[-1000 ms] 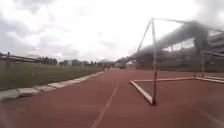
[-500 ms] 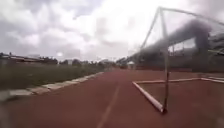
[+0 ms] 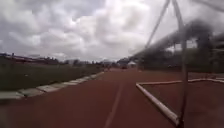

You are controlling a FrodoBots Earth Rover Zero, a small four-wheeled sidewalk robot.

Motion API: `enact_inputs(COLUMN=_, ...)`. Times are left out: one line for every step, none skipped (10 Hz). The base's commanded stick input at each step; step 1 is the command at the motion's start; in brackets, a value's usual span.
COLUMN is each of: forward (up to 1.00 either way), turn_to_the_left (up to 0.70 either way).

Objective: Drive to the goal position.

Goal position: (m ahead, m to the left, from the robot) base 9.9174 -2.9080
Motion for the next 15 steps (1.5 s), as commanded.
enact_inputs(forward=0.70, turn_to_the_left=0.00)
enact_inputs(forward=0.70, turn_to_the_left=0.00)
enact_inputs(forward=0.70, turn_to_the_left=0.00)
enact_inputs(forward=0.70, turn_to_the_left=0.00)
enact_inputs(forward=0.70, turn_to_the_left=0.00)
enact_inputs(forward=0.70, turn_to_the_left=0.00)
enact_inputs(forward=0.70, turn_to_the_left=0.00)
enact_inputs(forward=0.70, turn_to_the_left=0.00)
enact_inputs(forward=0.70, turn_to_the_left=0.00)
enact_inputs(forward=0.70, turn_to_the_left=0.00)
enact_inputs(forward=0.70, turn_to_the_left=0.00)
enact_inputs(forward=0.70, turn_to_the_left=0.00)
enact_inputs(forward=0.70, turn_to_the_left=0.00)
enact_inputs(forward=0.70, turn_to_the_left=0.00)
enact_inputs(forward=0.70, turn_to_the_left=-0.35)
